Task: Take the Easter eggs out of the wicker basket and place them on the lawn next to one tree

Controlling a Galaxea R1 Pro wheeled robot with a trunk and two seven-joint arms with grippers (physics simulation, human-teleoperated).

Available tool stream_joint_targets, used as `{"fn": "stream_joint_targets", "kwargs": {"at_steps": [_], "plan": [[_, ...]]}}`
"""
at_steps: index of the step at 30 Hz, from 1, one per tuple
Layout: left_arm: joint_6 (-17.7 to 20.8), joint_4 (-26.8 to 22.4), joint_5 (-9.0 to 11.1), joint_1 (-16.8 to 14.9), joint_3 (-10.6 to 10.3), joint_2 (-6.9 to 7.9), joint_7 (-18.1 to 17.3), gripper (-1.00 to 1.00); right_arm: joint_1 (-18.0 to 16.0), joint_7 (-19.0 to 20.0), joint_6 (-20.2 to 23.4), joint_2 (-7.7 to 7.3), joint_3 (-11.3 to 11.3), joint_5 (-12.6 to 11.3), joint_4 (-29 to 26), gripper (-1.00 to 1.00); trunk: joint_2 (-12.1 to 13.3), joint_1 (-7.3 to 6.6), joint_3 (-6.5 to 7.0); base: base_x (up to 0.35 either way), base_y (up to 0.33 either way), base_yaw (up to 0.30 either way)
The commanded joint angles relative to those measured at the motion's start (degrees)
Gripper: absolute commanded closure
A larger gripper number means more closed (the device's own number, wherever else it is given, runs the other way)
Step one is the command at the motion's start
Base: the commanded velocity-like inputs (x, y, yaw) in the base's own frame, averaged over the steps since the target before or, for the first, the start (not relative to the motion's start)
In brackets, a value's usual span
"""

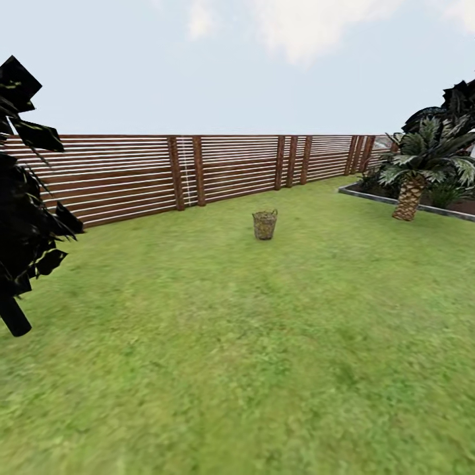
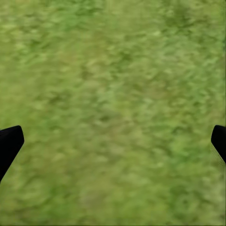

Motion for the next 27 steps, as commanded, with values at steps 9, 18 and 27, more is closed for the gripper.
{"fn": "stream_joint_targets", "kwargs": {"at_steps": [9,18,27], "plan": [[-0.2,0.0,0.0,0.0,-0.1,-0.01,0.3,-1.00,0.0,-0.2,-0.2,-0.04,0.5,-0.6,0.0,-1.00,0.0,0.04,-0.06,0.335,-0.076,0.000],[-0.2,0.1,0.0,0.0,-0.1,-0.01,0.3,-1.00,0.0,-0.2,-0.2,-0.03,0.5,-0.6,0.0,-1.00,0.0,0.04,-0.06,0.335,-0.076,0.000],[-0.2,0.0,0.0,0.0,-0.1,-0.01,0.3,-1.00,0.0,-0.2,-0.2,-0.03,0.5,-0.6,0.0,-1.00,0.0,0.04,-0.06,0.335,-0.076,0.000]]}}
